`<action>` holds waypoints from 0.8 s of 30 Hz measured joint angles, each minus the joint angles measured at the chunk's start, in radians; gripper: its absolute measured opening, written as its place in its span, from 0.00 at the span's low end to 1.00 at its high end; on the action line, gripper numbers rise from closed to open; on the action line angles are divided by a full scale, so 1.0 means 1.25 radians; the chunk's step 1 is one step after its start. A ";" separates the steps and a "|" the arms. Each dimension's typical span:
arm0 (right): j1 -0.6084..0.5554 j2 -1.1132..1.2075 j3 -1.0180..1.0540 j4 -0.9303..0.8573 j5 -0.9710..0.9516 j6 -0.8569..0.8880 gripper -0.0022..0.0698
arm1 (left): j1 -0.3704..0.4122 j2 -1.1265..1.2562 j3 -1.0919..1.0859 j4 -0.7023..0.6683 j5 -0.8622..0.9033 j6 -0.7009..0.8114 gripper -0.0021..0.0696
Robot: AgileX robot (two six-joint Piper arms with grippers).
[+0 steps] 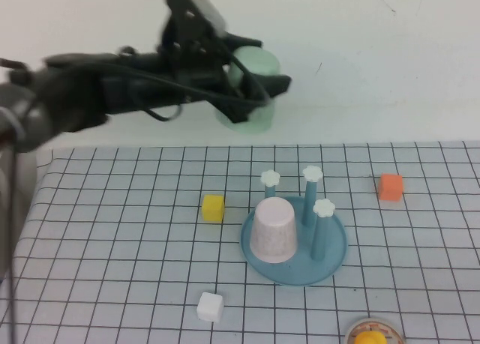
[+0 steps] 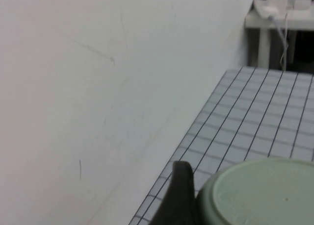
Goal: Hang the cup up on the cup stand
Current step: Place the cup on the cup holder
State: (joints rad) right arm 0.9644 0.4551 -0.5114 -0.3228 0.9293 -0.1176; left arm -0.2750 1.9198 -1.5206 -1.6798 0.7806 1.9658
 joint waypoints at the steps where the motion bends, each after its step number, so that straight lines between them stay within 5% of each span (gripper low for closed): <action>1: 0.000 0.000 0.000 0.005 0.007 0.000 0.03 | -0.012 0.028 -0.019 0.000 -0.017 0.010 0.81; 12: 0.000 0.000 0.000 0.034 0.034 0.000 0.03 | -0.045 0.277 -0.151 0.000 -0.068 0.023 0.81; 24: 0.000 0.000 0.000 0.034 0.041 0.000 0.03 | -0.046 0.325 -0.167 -0.003 -0.052 0.005 0.81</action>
State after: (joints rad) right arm 0.9644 0.4551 -0.5114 -0.2807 0.9801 -0.1176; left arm -0.3330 2.3258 -1.7292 -1.6835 0.7153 1.9726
